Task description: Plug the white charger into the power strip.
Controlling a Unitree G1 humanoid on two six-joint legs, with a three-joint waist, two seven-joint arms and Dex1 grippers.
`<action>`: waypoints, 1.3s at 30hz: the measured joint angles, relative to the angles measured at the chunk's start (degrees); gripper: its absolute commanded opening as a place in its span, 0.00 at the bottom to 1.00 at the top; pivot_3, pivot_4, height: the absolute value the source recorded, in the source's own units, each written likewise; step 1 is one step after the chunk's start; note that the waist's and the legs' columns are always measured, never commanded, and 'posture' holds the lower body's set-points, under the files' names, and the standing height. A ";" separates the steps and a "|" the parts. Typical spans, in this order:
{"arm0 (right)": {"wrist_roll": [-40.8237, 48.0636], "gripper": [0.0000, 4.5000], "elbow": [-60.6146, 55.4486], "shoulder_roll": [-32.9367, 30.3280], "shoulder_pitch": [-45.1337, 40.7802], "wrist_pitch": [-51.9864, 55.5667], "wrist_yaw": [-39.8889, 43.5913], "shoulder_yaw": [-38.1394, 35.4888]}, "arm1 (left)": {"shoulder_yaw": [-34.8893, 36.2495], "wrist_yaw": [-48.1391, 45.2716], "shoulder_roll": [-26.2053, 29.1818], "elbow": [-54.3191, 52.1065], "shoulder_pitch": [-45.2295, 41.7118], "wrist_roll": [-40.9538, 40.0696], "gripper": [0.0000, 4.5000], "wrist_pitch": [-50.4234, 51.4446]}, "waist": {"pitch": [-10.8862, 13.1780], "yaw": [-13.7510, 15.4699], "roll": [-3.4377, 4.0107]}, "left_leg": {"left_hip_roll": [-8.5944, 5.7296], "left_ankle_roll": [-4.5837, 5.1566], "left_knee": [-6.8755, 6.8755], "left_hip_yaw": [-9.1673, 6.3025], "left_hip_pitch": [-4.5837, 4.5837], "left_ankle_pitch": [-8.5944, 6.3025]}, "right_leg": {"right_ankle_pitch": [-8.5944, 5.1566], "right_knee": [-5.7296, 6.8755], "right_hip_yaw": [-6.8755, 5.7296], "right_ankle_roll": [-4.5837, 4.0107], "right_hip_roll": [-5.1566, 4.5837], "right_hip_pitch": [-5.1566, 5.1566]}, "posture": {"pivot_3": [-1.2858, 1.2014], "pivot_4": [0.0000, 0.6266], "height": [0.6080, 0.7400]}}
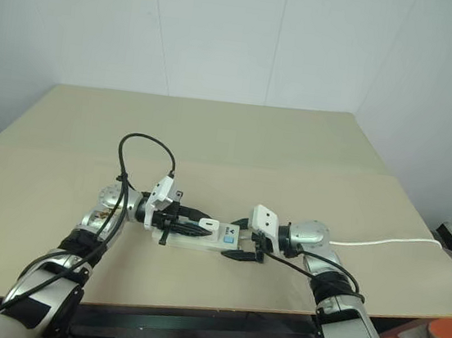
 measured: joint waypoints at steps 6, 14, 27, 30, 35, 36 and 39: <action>-0.03 0.76 0.23 0.22 0.07 -0.68 -0.37 0.03 | 0.01 2.38 0.32 2.31 0.22 2.31 0.57 0.73 | -0.02 -0.13 0.05 | -0.03 0.00 -0.05 -0.02 -0.04 0.00 | -0.01 -0.01 0.04 -0.01 0.01 -0.07 | 0.52 0.24 1.00; -0.01 0.76 0.23 0.40 0.02 -1.06 -0.21 0.00 | 1.31 2.79 0.77 2.30 0.08 2.81 1.00 1.21 | -0.04 -0.20 0.09 | -0.04 0.00 -0.43 -0.01 0.10 0.00 | -0.01 -0.13 0.06 0.00 0.01 -0.06 | 0.52 0.24 1.00; -0.39 0.99 1.37 0.33 -1.37 -0.06 0.22 0.29 | 14.26 0.59 14.23 -14.38 4.91 -7.41 1.00 11.37 | 0.21 -0.60 0.06 | -0.02 0.00 -0.72 0.01 -0.67 0.01 | 0.11 -0.27 0.06 0.24 -0.01 -0.91 | 0.52 0.24 1.00; 0.26 0.99 1.02 -0.41 -1.35 0.94 1.44 0.08 | 16.25 1.10 16.90 -17.49 9.43 -8.89 1.00 13.55 | 0.25 -0.37 0.09 | 0.02 0.00 -0.79 0.00 -0.92 0.01 | 0.11 -0.48 -0.01 0.24 -0.01 -1.06 | 0.52 0.24 1.00; 2.48 0.99 -5.33 -6.81 2.04 2.03 3.73 -2.09 | 19.94 2.22 21.98 -24.04 17.60 -10.56 1.00 16.04 | 0.60 1.00 0.12 | -0.06 -0.01 -0.78 0.03 -1.33 0.01 | 0.11 -0.65 -0.11 0.25 -0.23 -1.30 | 0.52 0.24 1.00; 3.08 0.99 -7.16 -8.68 3.47 2.11 3.74 -3.05 | 20.77 2.30 23.00 -24.89 19.50 -10.91 1.00 16.25 | 0.64 1.22 0.15 | -0.10 -0.01 -0.78 0.06 -1.40 0.00 | 0.09 -0.65 -0.10 0.28 -0.29 -1.38 | 0.52 0.24 1.00; 8.21 0.99 -15.64 -16.13 7.89 6.27 5.77 -7.67 | 23.89 2.71 26.16 -27.94 26.12 -11.79 1.00 17.49 | 0.88 1.86 0.25 | -0.16 -0.02 -0.77 0.14 -1.90 0.00 | 0.11 -0.58 -0.07 0.25 -0.41 -1.94 | 0.52 0.24 1.00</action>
